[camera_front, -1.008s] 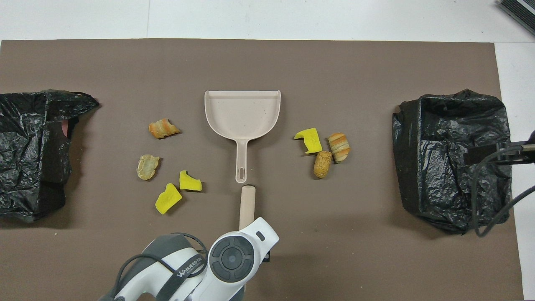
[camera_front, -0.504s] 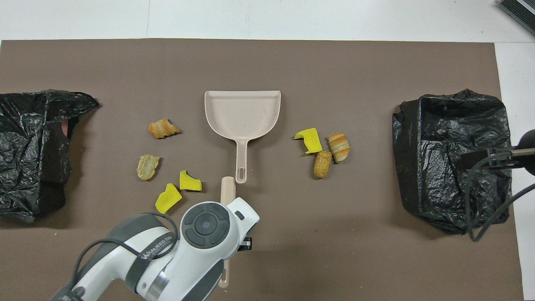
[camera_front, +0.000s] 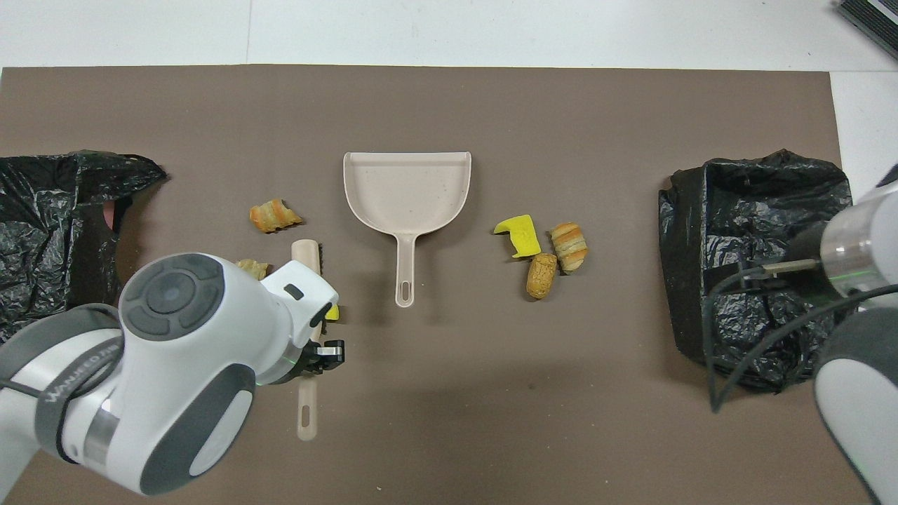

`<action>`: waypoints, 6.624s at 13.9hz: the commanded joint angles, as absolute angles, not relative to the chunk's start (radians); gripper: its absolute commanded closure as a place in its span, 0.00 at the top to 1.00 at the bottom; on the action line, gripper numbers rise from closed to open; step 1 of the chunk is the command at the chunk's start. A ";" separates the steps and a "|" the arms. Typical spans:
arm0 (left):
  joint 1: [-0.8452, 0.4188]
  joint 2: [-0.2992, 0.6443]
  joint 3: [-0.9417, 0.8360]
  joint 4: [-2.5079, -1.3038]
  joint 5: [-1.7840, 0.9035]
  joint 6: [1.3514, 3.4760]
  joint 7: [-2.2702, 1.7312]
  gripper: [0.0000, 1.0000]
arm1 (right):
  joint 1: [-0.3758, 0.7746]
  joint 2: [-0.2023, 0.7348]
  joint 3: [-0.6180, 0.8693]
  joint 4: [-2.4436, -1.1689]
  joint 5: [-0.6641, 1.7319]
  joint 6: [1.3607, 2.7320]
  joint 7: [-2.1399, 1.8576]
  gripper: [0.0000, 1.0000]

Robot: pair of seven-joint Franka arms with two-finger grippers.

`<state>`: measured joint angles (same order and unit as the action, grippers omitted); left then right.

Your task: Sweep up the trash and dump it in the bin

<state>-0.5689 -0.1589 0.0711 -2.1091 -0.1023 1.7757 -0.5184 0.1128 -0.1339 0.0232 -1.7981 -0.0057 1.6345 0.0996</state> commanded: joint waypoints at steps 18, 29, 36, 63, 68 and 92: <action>-0.047 0.030 0.061 -2.148 -0.009 2.040 0.098 0.00 | 0.342 0.606 0.439 -1.429 -0.284 2.056 0.842 1.00; -0.247 0.149 0.051 -2.016 0.058 1.948 0.321 0.00 | 0.333 0.604 0.440 -1.485 -0.273 2.077 0.819 0.00; -0.357 0.084 0.051 -2.075 0.081 1.819 0.356 0.00 | 0.223 0.379 0.453 -1.535 -0.166 1.832 0.426 0.00; -0.484 -0.118 0.051 -2.379 -0.081 2.046 -0.390 0.00 | 0.245 0.267 0.388 -1.945 -0.169 2.134 -0.646 0.00; -0.629 -0.035 0.048 -2.277 -0.198 2.086 -0.337 0.00 | 0.245 0.267 0.388 -1.945 -0.169 2.134 -0.643 0.00; -0.383 0.002 0.061 -2.186 -0.153 2.000 -0.133 0.00 | 0.219 -0.023 0.083 -1.878 -0.002 1.849 -0.840 0.00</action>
